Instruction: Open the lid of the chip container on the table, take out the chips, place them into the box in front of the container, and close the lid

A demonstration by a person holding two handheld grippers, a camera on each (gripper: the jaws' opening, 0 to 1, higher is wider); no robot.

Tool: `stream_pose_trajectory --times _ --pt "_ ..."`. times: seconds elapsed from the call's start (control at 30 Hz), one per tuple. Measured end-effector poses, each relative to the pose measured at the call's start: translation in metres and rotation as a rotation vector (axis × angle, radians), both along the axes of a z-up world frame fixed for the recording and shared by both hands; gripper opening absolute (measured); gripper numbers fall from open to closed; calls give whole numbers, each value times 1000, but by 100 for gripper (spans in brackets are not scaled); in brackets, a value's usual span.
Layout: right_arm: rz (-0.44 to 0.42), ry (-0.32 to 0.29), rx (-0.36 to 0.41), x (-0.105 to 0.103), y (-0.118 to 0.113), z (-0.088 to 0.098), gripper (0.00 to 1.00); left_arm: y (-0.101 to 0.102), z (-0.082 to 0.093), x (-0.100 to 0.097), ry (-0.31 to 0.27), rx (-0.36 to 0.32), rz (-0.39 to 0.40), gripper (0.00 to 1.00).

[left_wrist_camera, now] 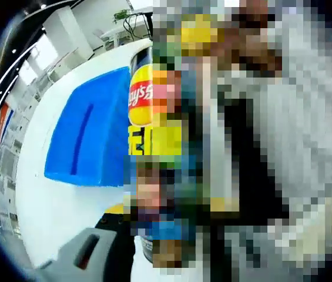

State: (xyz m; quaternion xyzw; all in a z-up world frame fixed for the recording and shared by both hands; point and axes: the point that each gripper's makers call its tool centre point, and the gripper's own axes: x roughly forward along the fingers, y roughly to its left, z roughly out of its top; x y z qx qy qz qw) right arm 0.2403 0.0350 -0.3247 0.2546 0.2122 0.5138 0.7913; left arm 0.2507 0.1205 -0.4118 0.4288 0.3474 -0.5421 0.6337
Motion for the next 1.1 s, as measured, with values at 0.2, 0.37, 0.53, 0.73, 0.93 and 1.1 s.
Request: stream_pose_trajectory --times 0.2,0.37,0.53,0.73,0.93,1.1 --pt "-19 59 38 1 -9 -18 0 -1 -4 0 14 42 1 46" --pt "-11 43 49 0 -15 -30 0 -1 -9 -2 -2 85 -3 46" --pt "-5 105 68 -2 -18 -51 1 1 -14 -3 4 110 -10 46" --pt "-9 111 46 -5 -19 -60 1 3 -17 -5 14 125 -22 46" --pt "-6 125 37 -5 -19 -65 2 4 -18 -4 12 128 -30 46" --pt "4 153 42 -6 -20 -70 3 4 -20 -5 16 135 -33 46"
